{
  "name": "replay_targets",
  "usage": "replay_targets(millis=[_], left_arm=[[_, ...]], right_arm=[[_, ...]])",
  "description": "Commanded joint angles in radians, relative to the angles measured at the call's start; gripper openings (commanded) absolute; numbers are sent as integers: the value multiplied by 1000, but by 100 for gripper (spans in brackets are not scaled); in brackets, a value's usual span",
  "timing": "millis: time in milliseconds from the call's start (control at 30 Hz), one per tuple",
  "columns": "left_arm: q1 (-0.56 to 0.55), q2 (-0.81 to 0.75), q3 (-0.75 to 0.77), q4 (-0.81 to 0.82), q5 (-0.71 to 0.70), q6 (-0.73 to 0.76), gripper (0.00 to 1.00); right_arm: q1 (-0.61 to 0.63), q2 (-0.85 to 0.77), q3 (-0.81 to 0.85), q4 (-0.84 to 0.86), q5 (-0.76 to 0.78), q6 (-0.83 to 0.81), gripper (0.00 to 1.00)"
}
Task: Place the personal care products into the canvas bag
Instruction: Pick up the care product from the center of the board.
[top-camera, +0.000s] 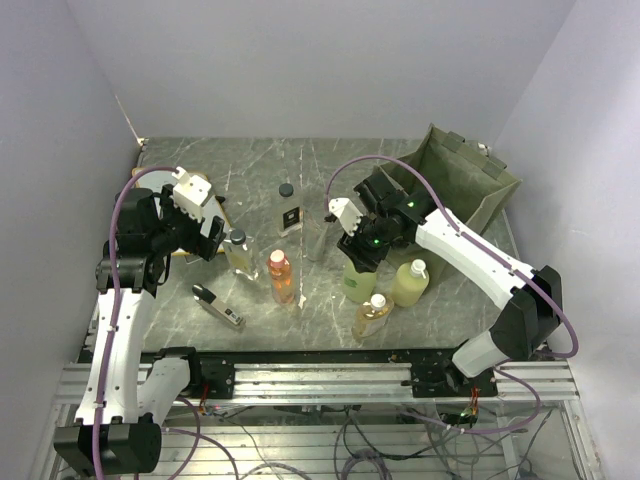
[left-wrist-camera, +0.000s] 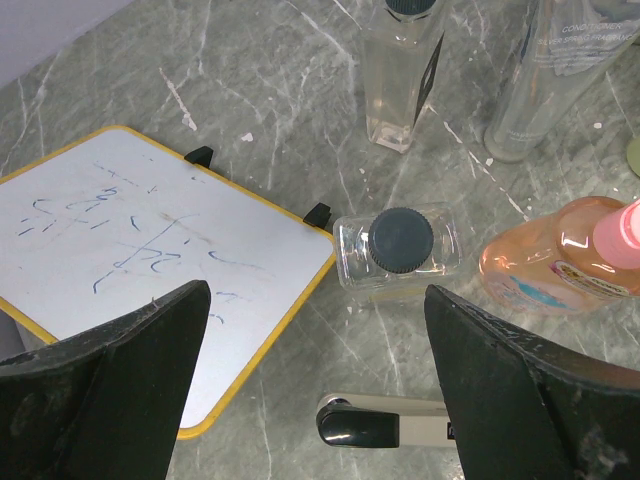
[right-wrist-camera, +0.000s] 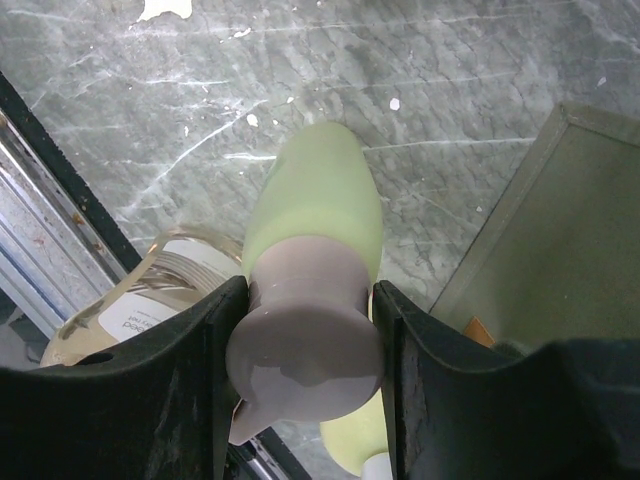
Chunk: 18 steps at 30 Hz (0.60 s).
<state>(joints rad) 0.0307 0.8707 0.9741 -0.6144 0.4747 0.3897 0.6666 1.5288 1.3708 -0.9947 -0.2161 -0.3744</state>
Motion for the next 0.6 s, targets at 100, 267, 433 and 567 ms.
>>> replay_targets(millis=[100,267,433,567], left_arm=[[-8,-8,5,25,21,5,99],[-8,-26,-15,38,27,2,99],[-8,-24,-8,21,30,28,99],[-8,-19,-6,27,35,26,99]], right_arm=[[-4,-24,87,6,-10,-29,0],[-4,-29,157,43,0,-38,0],[-3,-15,258,38,-1,-50,0],[-4,2,386,17,14,-51,0]])
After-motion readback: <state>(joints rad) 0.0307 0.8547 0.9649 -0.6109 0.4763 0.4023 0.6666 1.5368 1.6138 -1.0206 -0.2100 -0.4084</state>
